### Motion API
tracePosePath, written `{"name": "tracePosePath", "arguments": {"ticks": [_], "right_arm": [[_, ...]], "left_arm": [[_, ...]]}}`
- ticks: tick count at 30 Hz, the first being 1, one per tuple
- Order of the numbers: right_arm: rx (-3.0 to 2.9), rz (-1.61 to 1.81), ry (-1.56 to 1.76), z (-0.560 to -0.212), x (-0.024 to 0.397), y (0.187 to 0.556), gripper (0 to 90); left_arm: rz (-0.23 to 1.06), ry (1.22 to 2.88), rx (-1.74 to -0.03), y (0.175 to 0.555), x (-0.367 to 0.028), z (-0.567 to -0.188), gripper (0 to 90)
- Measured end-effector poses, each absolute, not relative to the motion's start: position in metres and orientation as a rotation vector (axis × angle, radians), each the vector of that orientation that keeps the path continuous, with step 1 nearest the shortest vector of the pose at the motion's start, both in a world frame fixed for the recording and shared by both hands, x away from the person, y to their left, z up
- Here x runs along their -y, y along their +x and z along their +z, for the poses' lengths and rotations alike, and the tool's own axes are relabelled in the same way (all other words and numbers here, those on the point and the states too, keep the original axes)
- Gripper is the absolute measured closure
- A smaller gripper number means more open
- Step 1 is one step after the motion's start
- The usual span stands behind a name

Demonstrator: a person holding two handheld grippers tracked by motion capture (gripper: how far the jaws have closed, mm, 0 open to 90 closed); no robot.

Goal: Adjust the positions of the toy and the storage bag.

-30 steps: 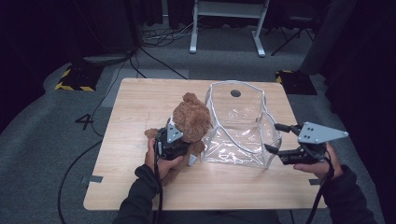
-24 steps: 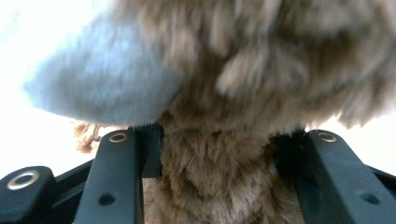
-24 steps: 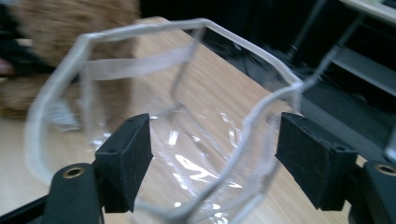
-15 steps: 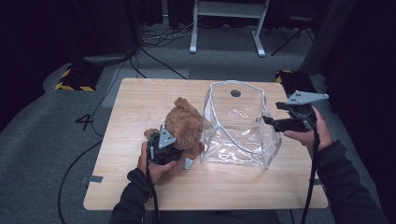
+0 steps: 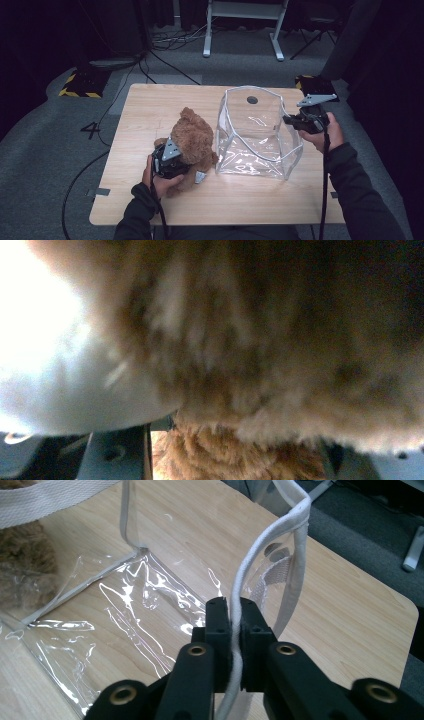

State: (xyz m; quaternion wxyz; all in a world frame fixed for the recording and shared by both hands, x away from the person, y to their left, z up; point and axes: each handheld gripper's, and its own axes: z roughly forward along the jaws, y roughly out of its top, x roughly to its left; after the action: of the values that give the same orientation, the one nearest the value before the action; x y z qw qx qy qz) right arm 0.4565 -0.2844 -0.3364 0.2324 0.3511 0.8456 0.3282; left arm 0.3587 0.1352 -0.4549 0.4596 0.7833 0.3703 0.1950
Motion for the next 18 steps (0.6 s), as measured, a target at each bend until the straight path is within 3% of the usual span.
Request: {"name": "tracePosePath", "arguments": {"ticks": [4,7,12,14,16,18], "right_arm": [[-2.251,0.907,1.044,-0.337,0.288,0.457,82.2],[-2.216,0.948,1.06,-0.335,0.294,0.454,61.8],[-2.166,1.098,0.983,-0.323,0.318,0.438,40.5],[-2.162,1.11,0.971,-0.322,0.321,0.435,39.7],[-2.125,1.114,0.981,-0.322,0.331,0.429,27.8],[-2.098,1.14,0.976,-0.322,0.341,0.423,26.7]], "left_arm": [[0.496,1.933,-0.904,0.357,-0.133,-0.455,50.3],[0.506,1.959,-0.89,0.357,-0.135,-0.456,50.4],[0.5,1.952,-0.893,0.357,-0.134,-0.457,50.4],[0.502,1.95,-0.892,0.357,-0.134,-0.457,50.4],[0.504,1.955,-0.884,0.357,-0.134,-0.457,50.4],[0.497,1.954,-0.879,0.358,-0.135,-0.458,50.4]]}}
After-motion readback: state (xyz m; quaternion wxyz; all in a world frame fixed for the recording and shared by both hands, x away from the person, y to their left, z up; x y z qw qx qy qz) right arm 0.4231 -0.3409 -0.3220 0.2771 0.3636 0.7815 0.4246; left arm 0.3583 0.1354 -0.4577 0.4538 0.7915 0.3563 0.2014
